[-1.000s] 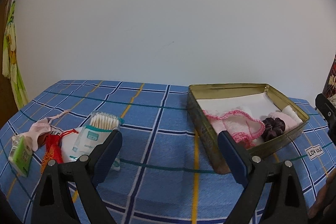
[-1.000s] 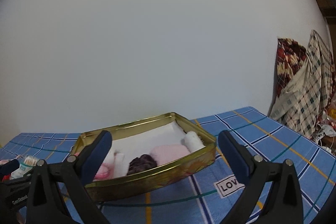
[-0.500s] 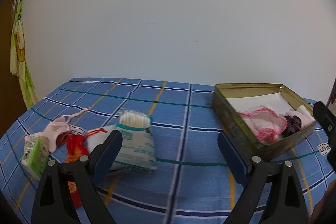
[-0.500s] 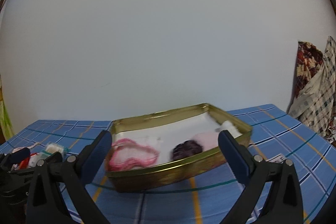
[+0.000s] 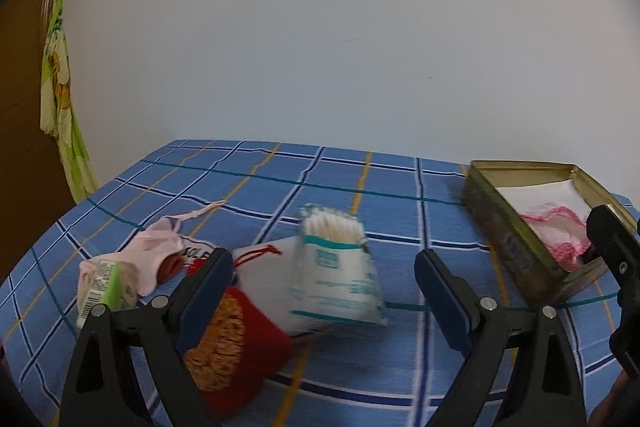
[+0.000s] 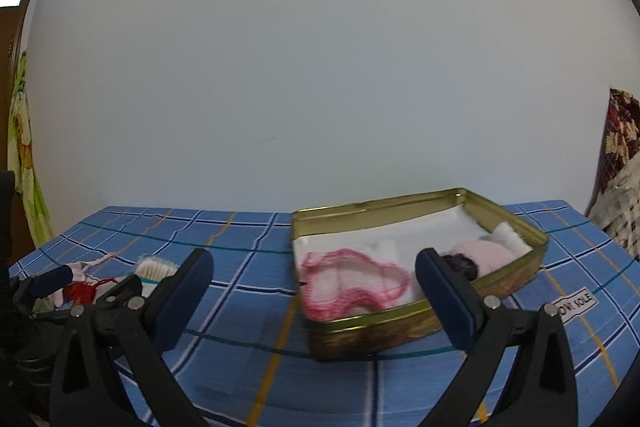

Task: Organize soft objects
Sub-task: 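Move both tools back to the pile of items beside the tin, then grasp the cotton-swab pack with the right tool while the left tool grasps the red pouch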

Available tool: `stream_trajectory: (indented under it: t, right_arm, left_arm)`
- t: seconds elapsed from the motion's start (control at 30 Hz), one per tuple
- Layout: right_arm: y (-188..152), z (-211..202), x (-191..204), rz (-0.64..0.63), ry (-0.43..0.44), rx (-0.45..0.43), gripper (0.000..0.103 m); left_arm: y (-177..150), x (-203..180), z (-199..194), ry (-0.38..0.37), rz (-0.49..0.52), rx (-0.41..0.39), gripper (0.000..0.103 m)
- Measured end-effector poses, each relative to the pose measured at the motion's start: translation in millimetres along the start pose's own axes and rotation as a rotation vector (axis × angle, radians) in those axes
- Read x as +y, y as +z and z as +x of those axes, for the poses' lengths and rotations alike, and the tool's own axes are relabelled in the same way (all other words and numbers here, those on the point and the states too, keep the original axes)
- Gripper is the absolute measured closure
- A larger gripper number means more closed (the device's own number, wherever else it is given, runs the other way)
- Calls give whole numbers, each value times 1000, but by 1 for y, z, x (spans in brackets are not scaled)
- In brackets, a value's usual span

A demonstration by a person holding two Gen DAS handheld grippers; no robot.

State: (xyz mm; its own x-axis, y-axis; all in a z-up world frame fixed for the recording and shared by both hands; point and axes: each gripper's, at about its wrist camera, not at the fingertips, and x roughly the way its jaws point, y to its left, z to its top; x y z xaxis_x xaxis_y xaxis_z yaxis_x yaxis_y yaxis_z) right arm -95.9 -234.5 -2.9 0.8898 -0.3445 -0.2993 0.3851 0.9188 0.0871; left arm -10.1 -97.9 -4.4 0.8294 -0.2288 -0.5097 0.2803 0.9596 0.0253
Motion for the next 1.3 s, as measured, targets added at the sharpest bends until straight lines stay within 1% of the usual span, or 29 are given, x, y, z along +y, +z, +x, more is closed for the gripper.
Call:
stream_trajectory:
  t: [0.1, 0.2, 0.4, 0.57, 0.67, 0.77, 0.87, 0.93, 0.97, 1.0, 1.03, 1.07, 1.1, 1.13, 1.17, 1.27, 1.3]
  right_arm:
    - [0, 5, 11, 4, 22, 18, 0]
    - [-1, 10, 21, 2, 45, 35, 0]
    - [-2, 26, 52, -32, 108, 88, 1]
    - [-3, 45, 80, -66, 185, 174, 4]
    - [-5, 62, 95, -64, 251, 250, 7]
    - [-10, 85, 105, -21, 312, 353, 7]
    - [-20, 112, 111, 62, 374, 477, 8]
    - [-27, 128, 113, 119, 417, 559, 9]
    - [-30, 134, 115, 132, 431, 585, 9]
    - [-28, 133, 117, 122, 426, 570, 10]
    - [-27, 134, 120, 107, 440, 575, 13]
    - [-28, 136, 124, 92, 454, 591, 19]
    - [-29, 135, 127, 63, 441, 593, 25]
    - [-28, 132, 128, 37, 440, 594, 40]
    - [-29, 130, 131, 17, 482, 600, 51]
    - [-29, 126, 123, 60, 540, 622, 64]
    - [-28, 123, 120, 77, 553, 622, 65]
  left_arm:
    - [1, 14, 3, 11, -14, 9, 9]
    - [1, 32, 5, 39, -21, 11, 9]
    - [1, 82, 7, 101, -80, 32, 9]
    - [-2, 121, 5, 152, -124, 56, 9]
    - [-5, 137, 5, 176, -144, 70, 9]
    - [-7, 144, 3, 162, -139, 86, 9]
    - [-10, 144, -2, 112, -116, 84, 9]
    - [-13, 141, -6, 66, -100, 81, 9]
    - [-14, 139, -7, 42, -90, 85, 9]
    - [-15, 136, -8, 27, -83, 89, 9]
    - [-15, 130, -10, 8, -75, 92, 9]
    - [-16, 126, -10, -15, -66, 97, 9]
    - [-17, 120, -11, -29, -59, 103, 9]
    - [-17, 116, -11, -37, -54, 106, 9]
    - [-17, 112, -12, -43, -49, 109, 9]
    - [-18, 102, -11, -45, -33, 119, 9]
    - [-18, 100, -10, -45, -34, 123, 9]
